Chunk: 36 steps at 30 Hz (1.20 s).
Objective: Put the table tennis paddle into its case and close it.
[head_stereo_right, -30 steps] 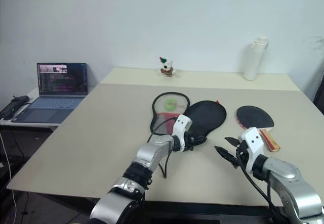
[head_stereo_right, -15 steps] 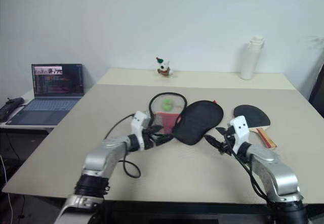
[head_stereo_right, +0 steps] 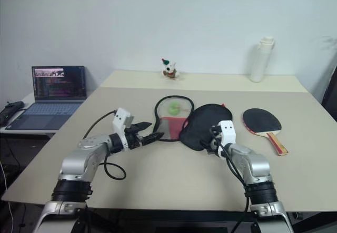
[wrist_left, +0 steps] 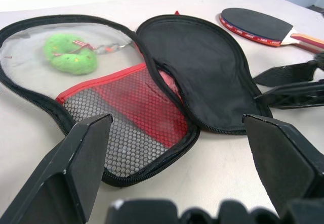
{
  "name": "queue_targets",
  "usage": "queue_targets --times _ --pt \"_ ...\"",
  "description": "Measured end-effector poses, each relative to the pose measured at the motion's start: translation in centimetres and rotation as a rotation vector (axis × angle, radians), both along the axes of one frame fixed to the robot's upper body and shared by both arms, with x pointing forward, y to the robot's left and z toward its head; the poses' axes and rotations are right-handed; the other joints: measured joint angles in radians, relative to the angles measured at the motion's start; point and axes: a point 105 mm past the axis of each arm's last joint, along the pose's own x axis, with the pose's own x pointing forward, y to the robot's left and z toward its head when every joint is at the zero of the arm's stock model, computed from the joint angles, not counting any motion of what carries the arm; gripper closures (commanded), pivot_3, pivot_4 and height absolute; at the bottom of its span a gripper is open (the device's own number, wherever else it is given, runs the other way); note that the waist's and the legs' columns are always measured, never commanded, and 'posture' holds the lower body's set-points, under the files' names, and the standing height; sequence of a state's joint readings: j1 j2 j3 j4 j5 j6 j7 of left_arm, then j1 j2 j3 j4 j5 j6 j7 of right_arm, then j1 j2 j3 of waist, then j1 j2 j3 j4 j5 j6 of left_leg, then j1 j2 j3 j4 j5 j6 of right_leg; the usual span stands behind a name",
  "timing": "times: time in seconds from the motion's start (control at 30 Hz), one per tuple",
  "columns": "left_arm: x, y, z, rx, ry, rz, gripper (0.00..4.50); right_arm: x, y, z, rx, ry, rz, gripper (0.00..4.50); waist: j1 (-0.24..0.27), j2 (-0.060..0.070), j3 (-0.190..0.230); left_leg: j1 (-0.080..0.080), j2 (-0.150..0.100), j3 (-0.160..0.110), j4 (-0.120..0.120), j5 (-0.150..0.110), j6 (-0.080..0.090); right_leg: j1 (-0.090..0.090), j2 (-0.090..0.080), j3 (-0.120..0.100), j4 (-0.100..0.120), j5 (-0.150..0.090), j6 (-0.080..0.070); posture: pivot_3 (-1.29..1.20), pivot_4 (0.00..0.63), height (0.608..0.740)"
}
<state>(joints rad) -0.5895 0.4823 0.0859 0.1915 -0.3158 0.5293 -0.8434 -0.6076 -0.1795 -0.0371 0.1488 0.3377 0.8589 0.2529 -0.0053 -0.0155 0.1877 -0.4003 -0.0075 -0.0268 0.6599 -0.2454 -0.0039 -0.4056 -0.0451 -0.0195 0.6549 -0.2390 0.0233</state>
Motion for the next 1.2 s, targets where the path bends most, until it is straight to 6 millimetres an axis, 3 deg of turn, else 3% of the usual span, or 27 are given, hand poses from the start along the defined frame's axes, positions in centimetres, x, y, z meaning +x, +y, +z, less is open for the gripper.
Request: queue_targets --times 0.17,0.23,0.3,0.63,0.83,0.93,1.2 --pt "0.0 0.0 0.1 0.001 -0.008 -0.004 0.00 0.2 1.6 -0.1 0.032 0.002 0.015 0.03 -0.012 0.000 0.000 0.002 0.001 0.003 0.000 0.000 0.000 -0.001 0.001 0.005 0.004 0.000 0.000 0.00 0.150 0.740" --pt "-0.1 -0.1 0.0 0.001 -0.007 -0.011 0.00 0.3 2.2 0.0 0.044 0.006 0.022 0.40 -0.022 0.000 0.000 0.002 0.001 0.004 0.000 0.000 0.000 -0.002 0.002 0.005 0.004 0.000 0.000 0.00 0.150 0.740" --pt "-0.3 -0.2 -0.1 0.001 -0.004 -0.029 0.00 0.2 2.9 -0.1 0.057 0.011 0.031 0.91 -0.028 0.000 0.000 0.002 0.002 0.005 0.000 0.000 0.000 -0.003 0.003 0.007 0.005 0.000 0.000 0.00 0.150 0.740" --pt "-2.3 0.0 -0.4 0.009 0.004 -0.122 0.00 -0.8 3.9 -0.5 0.104 0.063 0.039 4.48 -0.026 0.000 0.000 0.001 0.002 0.006 0.000 0.000 0.000 -0.005 0.003 0.008 0.006 0.000 0.000 0.00 0.150 0.740" --pt "-3.4 -0.1 -0.3 0.009 0.009 -0.165 0.00 -1.4 4.7 0.4 0.136 0.066 0.061 4.48 -0.026 0.000 0.000 0.001 0.002 0.005 0.000 0.000 0.000 -0.006 0.003 0.008 0.006 0.000 0.000 0.00 0.150 0.740" --pt "-4.1 -0.3 -0.2 0.022 0.009 -0.208 0.00 -1.8 3.9 0.6 0.166 0.094 0.053 4.48 -0.025 0.000 0.000 0.000 0.002 0.005 0.000 0.000 0.000 -0.006 0.003 0.008 0.006 0.000 0.000 0.00 0.150 0.740" --pt "-5.7 -2.0 -1.0 0.054 0.038 -0.313 0.00 -2.5 -1.9 0.3 0.100 0.170 -0.013 4.48 -0.022 0.000 0.000 0.000 0.002 0.006 0.000 0.000 0.000 -0.005 0.002 0.008 0.005 0.000 0.000 0.00 0.150 0.740"
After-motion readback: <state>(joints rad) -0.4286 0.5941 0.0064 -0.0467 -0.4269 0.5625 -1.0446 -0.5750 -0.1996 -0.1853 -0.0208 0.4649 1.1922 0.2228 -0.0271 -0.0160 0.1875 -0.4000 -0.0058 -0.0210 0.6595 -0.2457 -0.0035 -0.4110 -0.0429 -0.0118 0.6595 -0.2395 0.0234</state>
